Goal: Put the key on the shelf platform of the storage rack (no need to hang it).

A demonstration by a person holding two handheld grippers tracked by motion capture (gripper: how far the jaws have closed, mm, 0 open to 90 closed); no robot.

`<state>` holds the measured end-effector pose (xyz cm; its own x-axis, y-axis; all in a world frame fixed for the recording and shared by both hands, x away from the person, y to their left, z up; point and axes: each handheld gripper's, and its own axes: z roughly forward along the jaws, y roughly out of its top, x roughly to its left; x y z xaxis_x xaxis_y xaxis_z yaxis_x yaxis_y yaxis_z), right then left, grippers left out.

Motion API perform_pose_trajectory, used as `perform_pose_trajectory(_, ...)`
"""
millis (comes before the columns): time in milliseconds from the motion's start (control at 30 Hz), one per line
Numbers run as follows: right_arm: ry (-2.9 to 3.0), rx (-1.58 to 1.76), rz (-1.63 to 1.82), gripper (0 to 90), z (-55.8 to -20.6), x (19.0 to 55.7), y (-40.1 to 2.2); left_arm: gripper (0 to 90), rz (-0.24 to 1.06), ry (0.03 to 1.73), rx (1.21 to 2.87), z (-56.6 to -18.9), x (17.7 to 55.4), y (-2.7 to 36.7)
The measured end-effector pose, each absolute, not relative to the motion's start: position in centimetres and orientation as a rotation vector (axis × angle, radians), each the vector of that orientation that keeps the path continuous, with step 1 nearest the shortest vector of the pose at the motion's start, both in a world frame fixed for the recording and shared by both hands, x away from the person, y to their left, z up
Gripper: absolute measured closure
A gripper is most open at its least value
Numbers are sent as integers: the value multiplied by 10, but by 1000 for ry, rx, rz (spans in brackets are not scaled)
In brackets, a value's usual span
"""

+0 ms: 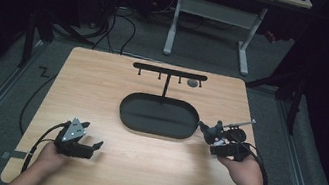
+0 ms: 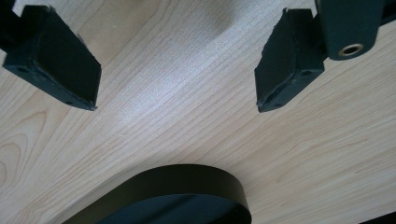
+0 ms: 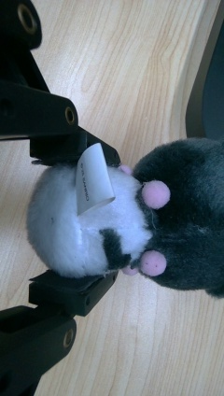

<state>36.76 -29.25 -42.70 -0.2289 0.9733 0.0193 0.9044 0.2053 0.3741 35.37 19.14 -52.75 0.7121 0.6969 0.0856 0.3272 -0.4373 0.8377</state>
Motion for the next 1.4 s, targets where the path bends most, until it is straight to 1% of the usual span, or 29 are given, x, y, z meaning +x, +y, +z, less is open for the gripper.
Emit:
perform_pose_trajectory(400,2258,1771,479,470,-422,374,-282,154,535,779,2048,-527,354,192)
perform_pose_trajectory(1400,2291,1691,504,470,-424,403,-244,154,533,781,2039,-527,354,193)
